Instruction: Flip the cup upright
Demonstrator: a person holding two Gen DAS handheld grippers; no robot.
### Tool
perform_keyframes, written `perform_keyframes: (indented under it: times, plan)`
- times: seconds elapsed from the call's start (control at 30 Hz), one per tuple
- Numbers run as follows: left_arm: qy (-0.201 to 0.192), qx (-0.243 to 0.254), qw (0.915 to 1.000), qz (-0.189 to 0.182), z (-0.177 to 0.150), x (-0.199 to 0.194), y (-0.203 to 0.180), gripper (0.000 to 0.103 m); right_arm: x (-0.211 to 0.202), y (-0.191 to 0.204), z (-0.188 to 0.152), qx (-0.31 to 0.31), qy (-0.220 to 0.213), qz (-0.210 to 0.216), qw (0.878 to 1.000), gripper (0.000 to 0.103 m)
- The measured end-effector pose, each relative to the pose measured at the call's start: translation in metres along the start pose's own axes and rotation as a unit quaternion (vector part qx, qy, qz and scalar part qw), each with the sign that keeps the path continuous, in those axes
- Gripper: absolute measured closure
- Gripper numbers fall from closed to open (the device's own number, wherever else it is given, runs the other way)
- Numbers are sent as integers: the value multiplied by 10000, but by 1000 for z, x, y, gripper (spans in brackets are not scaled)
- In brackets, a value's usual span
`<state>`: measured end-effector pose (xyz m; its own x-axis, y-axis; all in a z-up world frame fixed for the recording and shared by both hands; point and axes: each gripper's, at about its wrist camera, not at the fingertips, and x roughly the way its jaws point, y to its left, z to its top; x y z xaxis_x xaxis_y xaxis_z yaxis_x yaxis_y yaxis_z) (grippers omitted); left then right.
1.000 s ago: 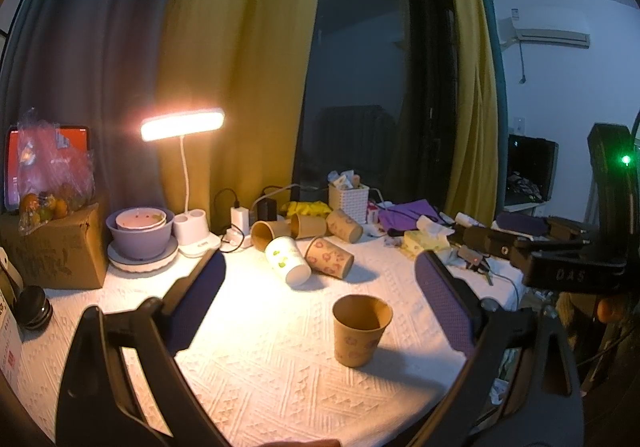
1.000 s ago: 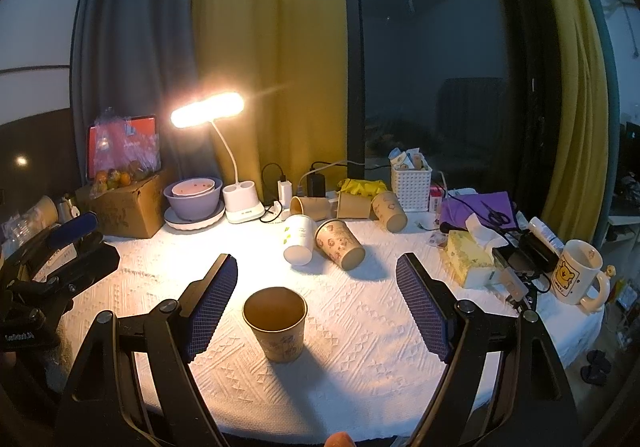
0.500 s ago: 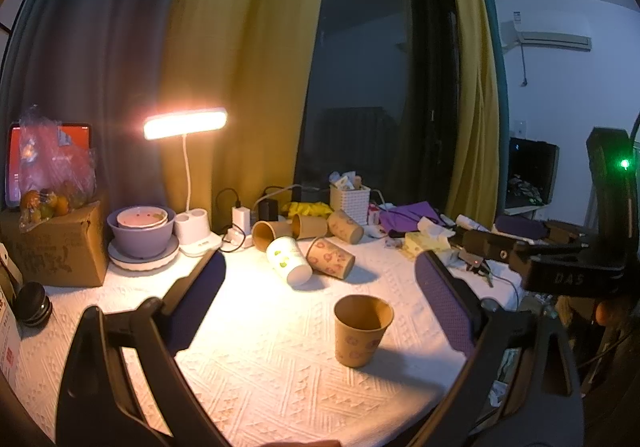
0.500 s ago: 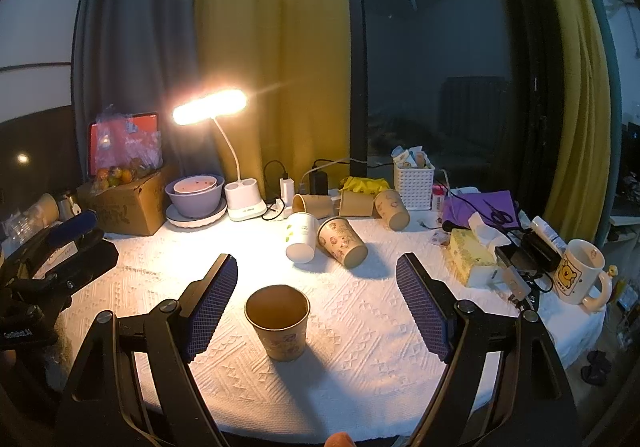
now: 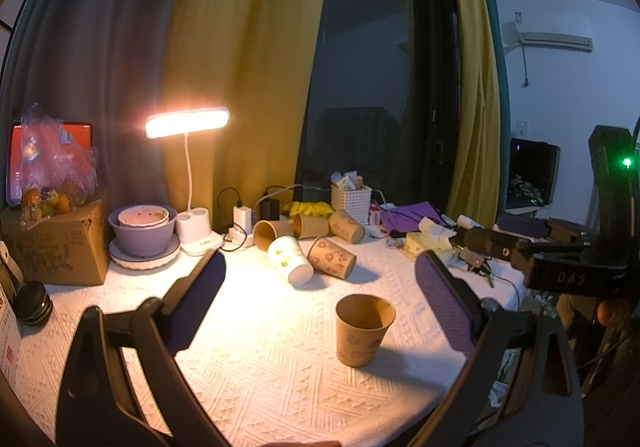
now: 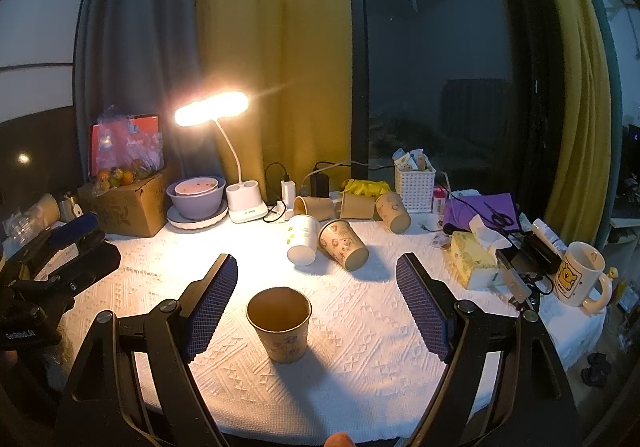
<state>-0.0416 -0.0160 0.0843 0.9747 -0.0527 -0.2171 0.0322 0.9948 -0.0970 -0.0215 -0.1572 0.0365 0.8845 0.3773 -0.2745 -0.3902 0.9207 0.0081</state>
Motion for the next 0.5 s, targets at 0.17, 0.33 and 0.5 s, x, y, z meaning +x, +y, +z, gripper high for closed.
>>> perform_keyframes:
  times: [0.17, 0.33, 0.5]
  plan:
    - [2, 3, 10000, 1, 0, 0, 0, 7, 1, -1, 2, -5, 7, 8, 10000, 19]
    - [1, -6, 10000, 1, -1, 0, 0, 7, 1, -1, 2, -2, 5, 3, 10000, 19]
    - [-11, -8, 10000, 2, -1, 0, 0, 7, 1, 0, 2, -1, 13, 5, 10000, 19]
